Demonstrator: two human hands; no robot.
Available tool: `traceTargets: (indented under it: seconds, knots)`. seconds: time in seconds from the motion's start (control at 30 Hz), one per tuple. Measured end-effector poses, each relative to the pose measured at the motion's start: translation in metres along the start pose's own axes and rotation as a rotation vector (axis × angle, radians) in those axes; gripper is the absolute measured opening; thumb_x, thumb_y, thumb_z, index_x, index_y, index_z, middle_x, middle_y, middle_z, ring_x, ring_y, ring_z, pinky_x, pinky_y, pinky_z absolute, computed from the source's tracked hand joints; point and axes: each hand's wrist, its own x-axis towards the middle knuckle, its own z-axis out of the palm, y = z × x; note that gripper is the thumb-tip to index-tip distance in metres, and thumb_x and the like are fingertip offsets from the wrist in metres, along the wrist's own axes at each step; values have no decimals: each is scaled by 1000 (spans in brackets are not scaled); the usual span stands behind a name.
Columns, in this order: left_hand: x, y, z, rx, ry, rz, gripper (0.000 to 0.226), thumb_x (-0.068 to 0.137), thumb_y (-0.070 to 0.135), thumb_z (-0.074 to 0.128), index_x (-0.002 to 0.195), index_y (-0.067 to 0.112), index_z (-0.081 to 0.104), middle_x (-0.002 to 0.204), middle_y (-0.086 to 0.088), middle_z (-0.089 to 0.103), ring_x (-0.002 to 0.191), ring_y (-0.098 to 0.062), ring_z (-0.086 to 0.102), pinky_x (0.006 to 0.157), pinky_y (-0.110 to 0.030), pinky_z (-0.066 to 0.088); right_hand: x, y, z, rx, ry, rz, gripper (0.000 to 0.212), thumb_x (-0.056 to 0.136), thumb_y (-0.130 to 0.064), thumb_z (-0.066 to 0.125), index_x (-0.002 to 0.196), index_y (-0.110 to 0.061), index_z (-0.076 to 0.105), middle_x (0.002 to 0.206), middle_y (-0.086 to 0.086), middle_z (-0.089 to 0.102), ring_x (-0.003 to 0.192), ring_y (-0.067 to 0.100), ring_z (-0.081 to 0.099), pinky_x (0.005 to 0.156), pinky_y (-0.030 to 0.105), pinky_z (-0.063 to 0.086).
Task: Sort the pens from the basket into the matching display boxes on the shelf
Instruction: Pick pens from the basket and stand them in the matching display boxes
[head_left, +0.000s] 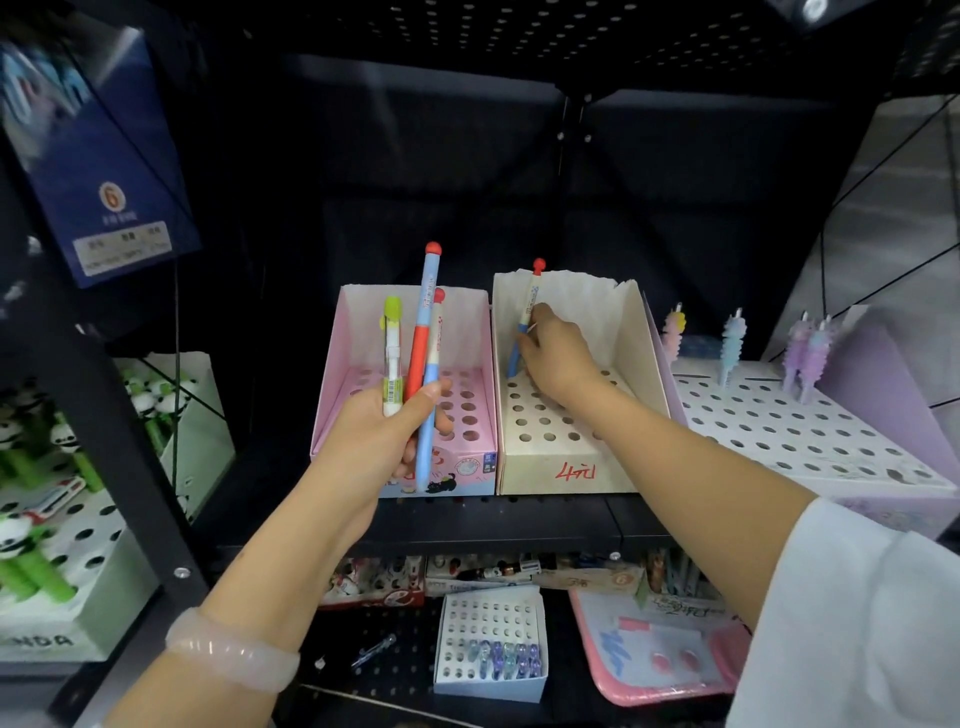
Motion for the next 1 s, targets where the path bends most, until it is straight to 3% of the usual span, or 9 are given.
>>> traceTargets:
  seconds: [0.3,0.4,0.47,0.53,0.6,0.7,0.77,0.87,1.0]
  knots:
    - [-6,4,1,17,-8,34,11,93,24,52,89,15,55,60,3,66,36,-3,38,36,-13,34,-8,-3,9,-120,-154,90,24,96,-18,46,113,-3,52,109,16,61,96,30,59,76,31,44]
    - [-6,5,1,14,15,40,11,93,25,51,89,15,55,59,5,66,36,-2,38,36,-14,34,-11,-10,-1,25,-12,204,27,92,-20,52,116,-8,48,101,9,61,89,25,60,67,28,44]
    - [-5,5,4,5,27,37,13,94,26,51,91,14,57,62,5,68,36,-2,40,36,-14,35,-21,-21,-12,173,152,143,16,93,-22,49,104,-12,54,88,-1,59,78,16,57,61,22,40]
    - [-4,5,8,2,28,41,16,94,27,50,92,13,58,64,4,68,37,-2,41,37,-14,35,-34,-34,-23,458,23,93,20,95,-27,44,90,-16,60,78,-6,60,72,9,56,60,18,43]
    - [-3,5,15,2,23,44,18,94,28,51,88,14,59,62,4,68,37,-2,40,37,-14,35,-50,-47,-30,702,-288,75,26,96,-32,46,84,-19,65,74,-6,64,69,6,60,60,17,48]
    - [-3,6,24,-25,-1,42,24,95,28,50,81,14,64,47,5,57,34,-2,35,34,-14,31,-61,-52,-33,788,-457,-40,21,94,-21,53,78,-13,64,68,-5,63,61,2,60,57,14,49]
    - [-3,7,27,-26,17,45,23,95,27,49,84,14,64,40,10,51,33,-2,34,34,-14,29,-57,-50,-37,779,-362,-58,20,95,-16,51,78,-13,60,70,-3,62,59,3,61,56,16,50]
    - [0,6,25,-58,60,35,18,94,26,51,90,18,66,56,10,62,37,-1,37,36,-14,31,-39,-37,-48,798,-50,32,18,99,-18,41,85,-14,50,74,3,62,54,4,62,54,18,52]
    - [1,1,21,-65,88,-1,18,95,23,51,94,16,67,61,6,48,37,-1,38,34,-14,31,-18,-6,-56,449,211,23,13,99,-20,41,95,-9,47,70,-1,60,54,0,60,50,8,47]
